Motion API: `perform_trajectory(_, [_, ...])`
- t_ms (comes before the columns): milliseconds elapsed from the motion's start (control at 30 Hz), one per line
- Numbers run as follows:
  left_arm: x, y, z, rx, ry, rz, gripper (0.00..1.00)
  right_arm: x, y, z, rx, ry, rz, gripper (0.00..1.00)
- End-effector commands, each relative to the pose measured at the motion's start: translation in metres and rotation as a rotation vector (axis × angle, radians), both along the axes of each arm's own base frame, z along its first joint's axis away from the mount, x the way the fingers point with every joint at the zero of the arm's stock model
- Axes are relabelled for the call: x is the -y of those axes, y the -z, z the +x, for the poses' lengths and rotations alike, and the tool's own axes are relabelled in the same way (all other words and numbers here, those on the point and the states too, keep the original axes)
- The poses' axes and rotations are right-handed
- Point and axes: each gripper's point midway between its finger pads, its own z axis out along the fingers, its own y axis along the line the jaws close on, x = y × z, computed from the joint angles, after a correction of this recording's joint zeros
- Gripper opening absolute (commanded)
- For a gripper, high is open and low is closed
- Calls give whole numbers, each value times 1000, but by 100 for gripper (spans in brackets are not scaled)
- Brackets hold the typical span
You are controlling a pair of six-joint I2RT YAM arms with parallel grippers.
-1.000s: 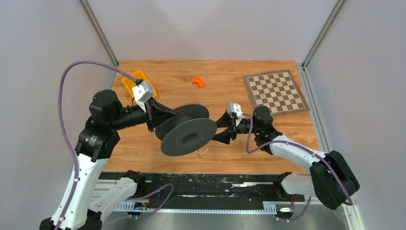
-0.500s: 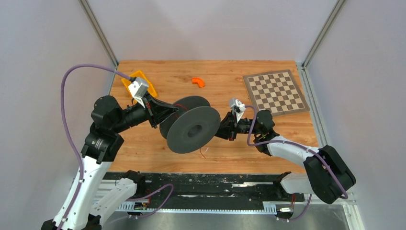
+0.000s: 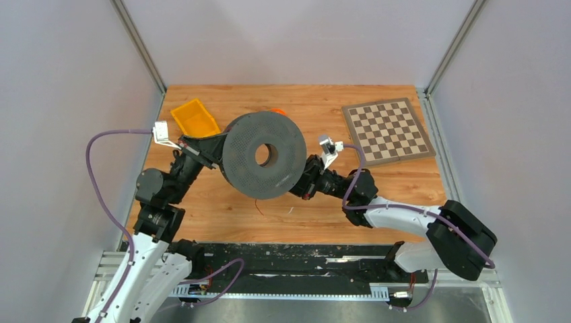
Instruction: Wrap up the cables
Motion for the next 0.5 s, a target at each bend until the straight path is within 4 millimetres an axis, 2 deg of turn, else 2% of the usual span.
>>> perform_trajectory(0, [-18,-4,7,-73,-55,-269,0,-2,-39,52,-173,227,194,0])
perform_trajectory(233, [-31,18,18,-193,-108,-416,0,-9,-32,91,-382,412,264,0])
perform_trajectory(300, [-34,28,23,-237,-119,-461,0,-12,-23,105,-443,505,247,0])
perform_trajectory(467, [-35,42,34,-315,-138,-525,0,-28,17,127,-597,663,131,0])
